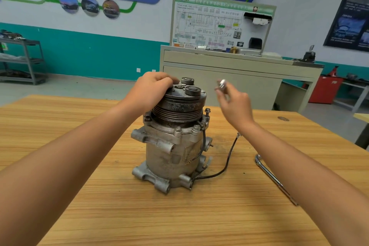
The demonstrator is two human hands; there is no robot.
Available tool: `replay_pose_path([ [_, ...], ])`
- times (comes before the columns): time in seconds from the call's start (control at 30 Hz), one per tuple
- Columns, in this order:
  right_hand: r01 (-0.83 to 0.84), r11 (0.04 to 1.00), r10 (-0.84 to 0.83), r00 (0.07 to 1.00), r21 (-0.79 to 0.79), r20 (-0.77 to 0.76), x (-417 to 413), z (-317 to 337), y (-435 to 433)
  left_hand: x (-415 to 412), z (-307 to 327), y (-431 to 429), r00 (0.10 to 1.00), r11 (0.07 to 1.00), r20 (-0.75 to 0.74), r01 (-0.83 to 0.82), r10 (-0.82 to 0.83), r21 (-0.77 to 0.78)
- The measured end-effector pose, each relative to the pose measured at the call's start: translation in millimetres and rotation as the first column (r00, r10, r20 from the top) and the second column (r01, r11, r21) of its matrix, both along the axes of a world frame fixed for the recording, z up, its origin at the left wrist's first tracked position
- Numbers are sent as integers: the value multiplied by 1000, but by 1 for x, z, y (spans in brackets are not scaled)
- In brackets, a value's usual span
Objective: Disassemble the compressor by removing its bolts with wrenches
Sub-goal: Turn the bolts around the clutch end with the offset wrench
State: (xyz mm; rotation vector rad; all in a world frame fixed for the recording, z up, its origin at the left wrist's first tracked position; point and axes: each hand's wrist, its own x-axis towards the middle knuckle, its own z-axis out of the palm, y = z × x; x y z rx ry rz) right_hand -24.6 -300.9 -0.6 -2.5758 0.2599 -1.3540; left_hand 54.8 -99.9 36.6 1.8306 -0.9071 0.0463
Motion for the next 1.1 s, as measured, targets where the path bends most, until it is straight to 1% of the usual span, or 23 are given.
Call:
replay_pose_path([
  [0.03, -3, 987, -4, 999, 159, 44, -7, 2, -3, 0, 1, 1, 1000, 1000, 14, 1, -1, 31],
  [0.07, -33, 961, 1, 993, 274, 115, -16, 1, -5, 0, 3, 3, 998, 998, 59, -21, 17, 61],
  [0.1, -63, 937, 3, 985, 344, 174, -27, -1, -6, 0, 8, 4, 989, 996, 136, -62, 53, 64],
  [0.13, -87, 914, 4, 979, 396, 205, -38, -7, -5, -2, 15, 5, 970, 995, 226, -100, 92, 23],
  [0.17, -111, 884, 12, 976, 455, 215, -49, -17, -2, -8, 26, 4, 945, 993, 306, -104, 113, -46],
  [0.2, -136, 842, 24, 976, 522, 215, -57, -30, 2, -16, 38, 1, 924, 994, 373, -57, 88, -95],
  [0.23, -154, 792, 28, 976, 591, 216, -64, -46, 7, -25, 48, -6, 895, 996, 446, 27, 11, -79],
  [0.27, -166, 738, 22, 974, 654, 224, -68, -60, 11, -33, 58, -16, 843, 995, 528, 100, -99, 27],
  [0.3, -177, 689, 9, 972, 703, 236, -71, -71, 16, -42, 65, -27, 777, 971, 590, 116, -219, 208],
  [0.33, -194, 645, -4, 966, 739, 257, -72, -80, 19, -49, 68, -40, 720, 910, 611, 71, -330, 408],
  [0.37, -219, 606, -11, 959, 765, 284, -72, -86, 22, -54, 67, -53, 688, 816, 595, -9, -415, 579],
  [0.4, -249, 575, -12, 950, 779, 312, -72, -89, 23, -56, 64, -65, 680, 704, 565, -100, -468, 703],
  [0.43, -275, 559, -7, 942, 782, 337, -73, -90, 24, -56, 60, -77, 679, 598, 540, -182, -497, 780],
  [0.47, -299, 554, 1, 934, 777, 358, -75, -91, 25, -52, 56, -85, 679, 514, 526, -248, -512, 821],
  [0.5, -317, 554, 16, 929, 770, 371, -75, -93, 26, -47, 52, -89, 682, 456, 518, -293, -517, 840],
  [0.57, -318, 572, 49, 933, 756, 356, -78, -98, 27, -36, 48, -93, 698, 405, 498, -314, -514, 859],
  [0.7, -257, 621, 58, 957, 741, 284, -79, -103, 29, -27, 52, -93, 693, 410, 478, -279, -539, 868],
  [0.83, -269, 608, 73, 956, 747, 285, -81, -102, 31, -29, 52, -94, 695, 400, 472, -280, -543, 873],
  [1.0, -239, 583, 45, 964, 776, 263, -82, -103, 30, -32, 46, -97, 679, 398, 513, -337, -526, 853],
  [1.03, -240, 574, 39, 963, 783, 266, -82, -103, 30, -32, 47, -97, 674, 410, 530, -349, -515, 843],
  [1.1, -251, 545, 32, 960, 800, 280, -82, -102, 29, -32, 56, -96, 678, 465, 560, -347, -476, 815],
])
